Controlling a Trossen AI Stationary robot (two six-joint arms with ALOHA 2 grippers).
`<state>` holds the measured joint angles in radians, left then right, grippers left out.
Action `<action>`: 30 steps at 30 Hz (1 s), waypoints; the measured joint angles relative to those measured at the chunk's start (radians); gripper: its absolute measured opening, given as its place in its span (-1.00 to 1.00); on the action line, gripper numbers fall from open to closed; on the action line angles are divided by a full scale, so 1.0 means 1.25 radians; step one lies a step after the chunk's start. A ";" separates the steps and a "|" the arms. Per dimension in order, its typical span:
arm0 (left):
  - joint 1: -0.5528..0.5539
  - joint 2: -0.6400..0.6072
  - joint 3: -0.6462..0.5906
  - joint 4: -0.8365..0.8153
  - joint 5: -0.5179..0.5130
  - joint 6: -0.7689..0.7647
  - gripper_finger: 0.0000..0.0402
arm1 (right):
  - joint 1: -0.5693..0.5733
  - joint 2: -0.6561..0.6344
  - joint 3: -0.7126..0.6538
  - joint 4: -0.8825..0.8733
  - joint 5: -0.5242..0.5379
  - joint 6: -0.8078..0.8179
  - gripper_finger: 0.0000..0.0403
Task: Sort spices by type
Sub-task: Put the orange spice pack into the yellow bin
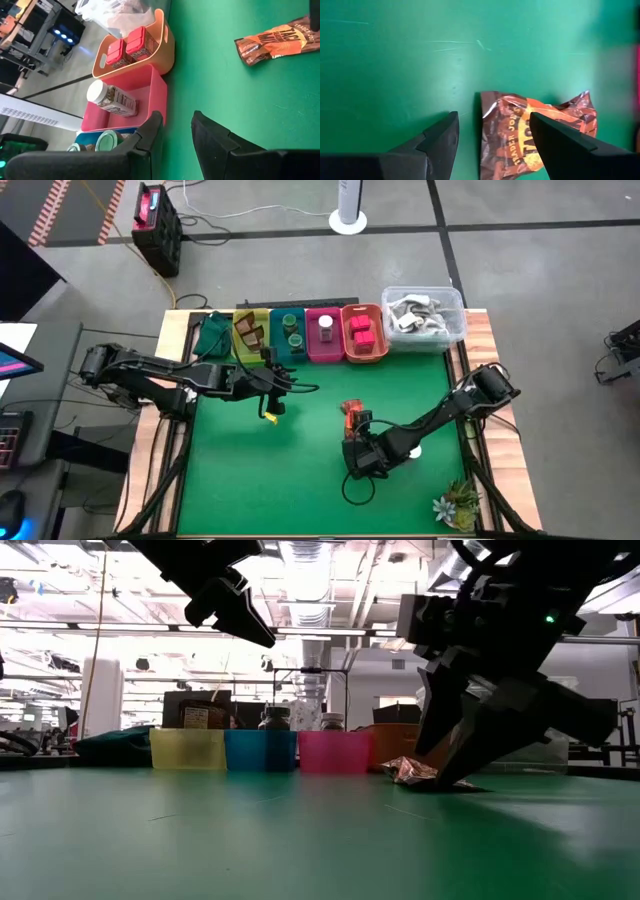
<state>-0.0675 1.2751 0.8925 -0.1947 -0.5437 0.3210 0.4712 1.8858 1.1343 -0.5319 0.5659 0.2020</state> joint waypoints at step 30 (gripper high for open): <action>-0.006 0.000 0.000 -0.007 -0.003 0.027 -0.52 | -0.020 0.049 0.002 -0.028 0.084 -0.020 0.31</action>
<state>-0.0750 1.2751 0.8928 -0.2039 -0.5476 0.3550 0.4461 1.9468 1.1366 -0.5667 0.6713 0.1776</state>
